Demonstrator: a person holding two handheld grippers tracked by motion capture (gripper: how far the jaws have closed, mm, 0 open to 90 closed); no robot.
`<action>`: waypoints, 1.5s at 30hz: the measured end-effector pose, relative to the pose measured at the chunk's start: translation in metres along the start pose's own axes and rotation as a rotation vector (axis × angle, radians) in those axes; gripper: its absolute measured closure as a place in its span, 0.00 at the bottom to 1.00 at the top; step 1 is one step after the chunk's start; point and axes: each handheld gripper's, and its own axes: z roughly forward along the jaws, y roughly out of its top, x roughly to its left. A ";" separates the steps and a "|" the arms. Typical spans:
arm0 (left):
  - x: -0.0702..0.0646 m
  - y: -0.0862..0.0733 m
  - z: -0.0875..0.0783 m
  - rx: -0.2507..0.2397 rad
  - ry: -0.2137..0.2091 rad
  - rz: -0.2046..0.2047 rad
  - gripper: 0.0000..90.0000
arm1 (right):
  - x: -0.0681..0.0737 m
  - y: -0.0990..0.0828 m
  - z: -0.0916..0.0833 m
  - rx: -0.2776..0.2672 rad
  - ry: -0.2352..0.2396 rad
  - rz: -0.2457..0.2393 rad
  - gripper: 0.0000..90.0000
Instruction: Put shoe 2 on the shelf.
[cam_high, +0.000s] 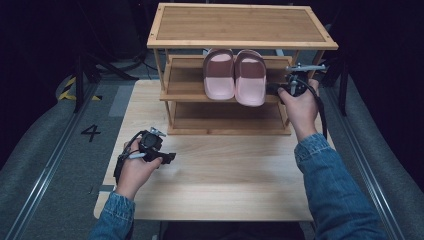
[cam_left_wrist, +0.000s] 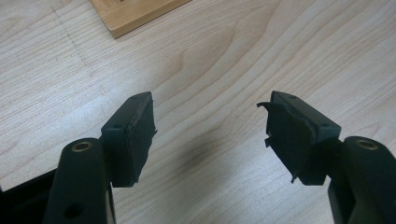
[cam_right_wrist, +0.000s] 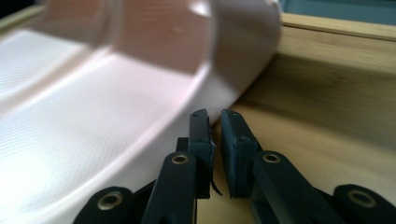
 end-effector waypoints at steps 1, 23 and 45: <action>0.000 0.000 0.000 0.003 0.000 0.000 0.37 | 0.005 -0.002 -0.007 -0.006 0.011 -0.014 0.93; -0.001 0.001 0.002 0.008 -0.001 0.009 0.37 | 0.053 -0.023 -0.028 0.004 0.114 -0.104 1.00; 0.007 -0.016 -0.015 0.007 0.015 -0.009 0.34 | 0.002 -0.064 -0.095 0.023 0.063 -0.132 0.79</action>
